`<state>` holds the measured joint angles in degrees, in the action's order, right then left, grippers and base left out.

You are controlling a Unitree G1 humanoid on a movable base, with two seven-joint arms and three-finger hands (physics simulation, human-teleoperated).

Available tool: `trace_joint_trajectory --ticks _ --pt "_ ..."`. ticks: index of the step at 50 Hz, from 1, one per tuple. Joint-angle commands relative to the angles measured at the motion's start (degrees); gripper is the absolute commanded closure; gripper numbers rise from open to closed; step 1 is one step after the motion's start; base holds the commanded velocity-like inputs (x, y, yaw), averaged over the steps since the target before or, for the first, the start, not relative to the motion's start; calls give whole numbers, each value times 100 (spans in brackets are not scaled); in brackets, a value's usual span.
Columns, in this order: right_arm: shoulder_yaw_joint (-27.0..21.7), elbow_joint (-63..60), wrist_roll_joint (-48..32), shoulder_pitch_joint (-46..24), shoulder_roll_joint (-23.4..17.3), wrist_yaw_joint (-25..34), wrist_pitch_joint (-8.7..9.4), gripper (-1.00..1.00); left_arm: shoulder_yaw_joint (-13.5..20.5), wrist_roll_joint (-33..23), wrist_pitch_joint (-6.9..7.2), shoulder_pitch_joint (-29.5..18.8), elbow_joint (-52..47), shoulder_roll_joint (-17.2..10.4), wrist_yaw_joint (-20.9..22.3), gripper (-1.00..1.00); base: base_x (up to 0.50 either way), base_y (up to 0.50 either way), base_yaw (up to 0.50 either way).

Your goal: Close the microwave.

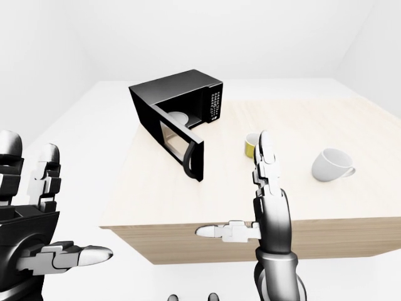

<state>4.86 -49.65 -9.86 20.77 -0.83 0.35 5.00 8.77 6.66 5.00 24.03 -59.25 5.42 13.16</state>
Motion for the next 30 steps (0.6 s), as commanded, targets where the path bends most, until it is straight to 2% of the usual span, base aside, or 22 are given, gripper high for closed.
trace_joint_trajectory --ticks 1,26,30 --pt "-21 1 12 -30 -3 9 0 -100 -8 -13 0 -2 3 5 2 -100 0 50 0" --pt "-78 100 42 -50 28 32 0 -100 -55 -51 0 -34 21 -33 -43 -100 0 50 0" --pt "-184 105 44 -273 148 -215 0 -100 -127 -149 0 -28 86 -53 -53 -100 0 25 0"
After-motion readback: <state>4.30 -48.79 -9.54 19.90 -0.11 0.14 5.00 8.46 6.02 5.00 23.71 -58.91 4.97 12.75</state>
